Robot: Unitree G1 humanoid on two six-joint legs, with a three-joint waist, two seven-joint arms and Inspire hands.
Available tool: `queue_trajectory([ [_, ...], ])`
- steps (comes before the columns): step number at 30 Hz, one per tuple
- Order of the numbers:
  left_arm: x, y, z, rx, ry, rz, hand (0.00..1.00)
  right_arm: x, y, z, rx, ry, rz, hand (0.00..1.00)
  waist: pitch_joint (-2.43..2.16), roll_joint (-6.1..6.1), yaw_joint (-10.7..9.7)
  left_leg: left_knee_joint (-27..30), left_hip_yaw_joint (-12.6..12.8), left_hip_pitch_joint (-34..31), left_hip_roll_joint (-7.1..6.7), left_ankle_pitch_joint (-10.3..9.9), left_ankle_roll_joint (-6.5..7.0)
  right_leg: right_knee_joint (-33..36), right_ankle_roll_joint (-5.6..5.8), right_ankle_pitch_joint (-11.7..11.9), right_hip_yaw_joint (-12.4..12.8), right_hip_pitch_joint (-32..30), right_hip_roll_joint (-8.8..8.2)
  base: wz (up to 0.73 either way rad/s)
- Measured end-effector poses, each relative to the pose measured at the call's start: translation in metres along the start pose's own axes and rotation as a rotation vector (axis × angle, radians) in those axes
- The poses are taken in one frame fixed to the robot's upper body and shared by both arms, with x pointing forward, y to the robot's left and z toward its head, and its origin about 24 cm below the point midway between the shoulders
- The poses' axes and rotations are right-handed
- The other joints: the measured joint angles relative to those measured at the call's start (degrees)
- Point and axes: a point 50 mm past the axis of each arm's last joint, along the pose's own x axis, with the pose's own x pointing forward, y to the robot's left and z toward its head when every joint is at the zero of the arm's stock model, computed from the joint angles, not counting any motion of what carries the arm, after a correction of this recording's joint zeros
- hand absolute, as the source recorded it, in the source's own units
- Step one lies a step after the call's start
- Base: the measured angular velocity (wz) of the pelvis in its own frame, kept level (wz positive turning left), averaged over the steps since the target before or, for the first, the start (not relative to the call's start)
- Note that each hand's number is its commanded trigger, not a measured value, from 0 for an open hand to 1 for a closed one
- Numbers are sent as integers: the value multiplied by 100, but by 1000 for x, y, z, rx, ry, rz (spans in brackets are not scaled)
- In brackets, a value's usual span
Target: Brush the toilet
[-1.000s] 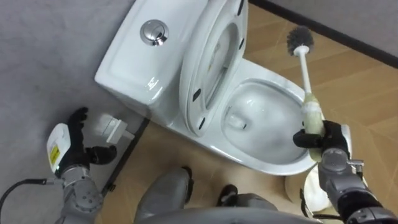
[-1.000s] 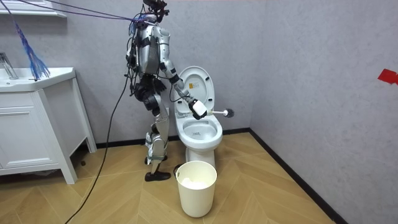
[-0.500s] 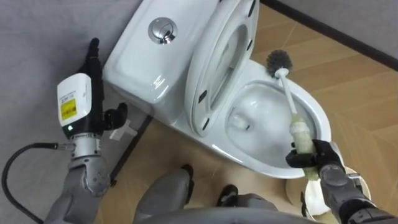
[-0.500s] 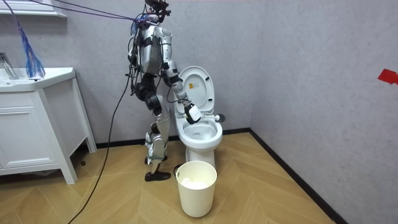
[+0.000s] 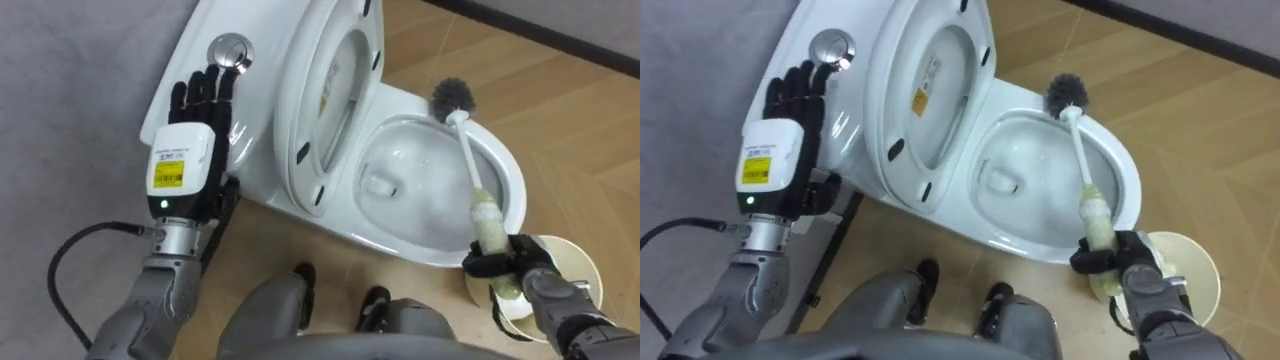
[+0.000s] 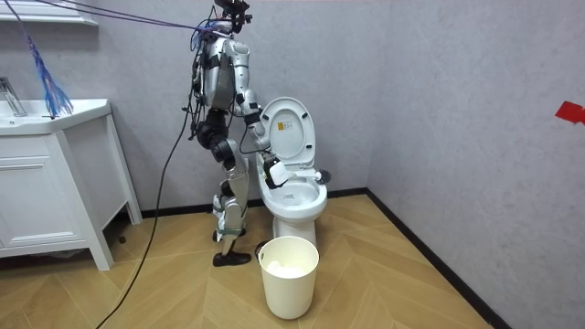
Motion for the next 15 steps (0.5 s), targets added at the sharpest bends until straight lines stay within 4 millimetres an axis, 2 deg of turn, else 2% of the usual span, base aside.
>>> queue_trajectory([
  [3, -4, -13, -6, 39, -20, -137, 0, 2, -4, 11, -22, -23, 29, 100, -1, 2, -162, 0, 131, -106, 4, 21, 10, 67, -17, 12, 169, -195, -1, -25],
  [7, -4, -12, -11, 73, -35, -158, 0, 2, -9, 12, -77, -16, 41, 100, -5, -46, -140, -12, 242, -149, 12, 33, 25, 185, -14, 14, 258, -338, -15, -13],
  [9, -5, -8, -18, 113, -31, -169, 0, 3, -14, 27, -127, -42, 42, 100, -8, -81, -152, -86, 320, -165, 9, 99, 32, 247, -26, 25, 355, -458, -44, -20],
  [13, -2, -8, -21, 137, -18, -193, 0, 5, -22, 43, -205, -53, 27, 100, -8, -99, -150, -130, 433, -160, 0, 155, 37, 279, -38, 36, 427, -549, -76, -12],
  [15, -3, -8, -23, 149, -5, -205, 0, 5, -26, 50, -258, -58, 21, 100, -32, -108, -110, -144, 503, -169, 2, 164, 37, 278, -40, 56, 489, -582, -50, -14],
])
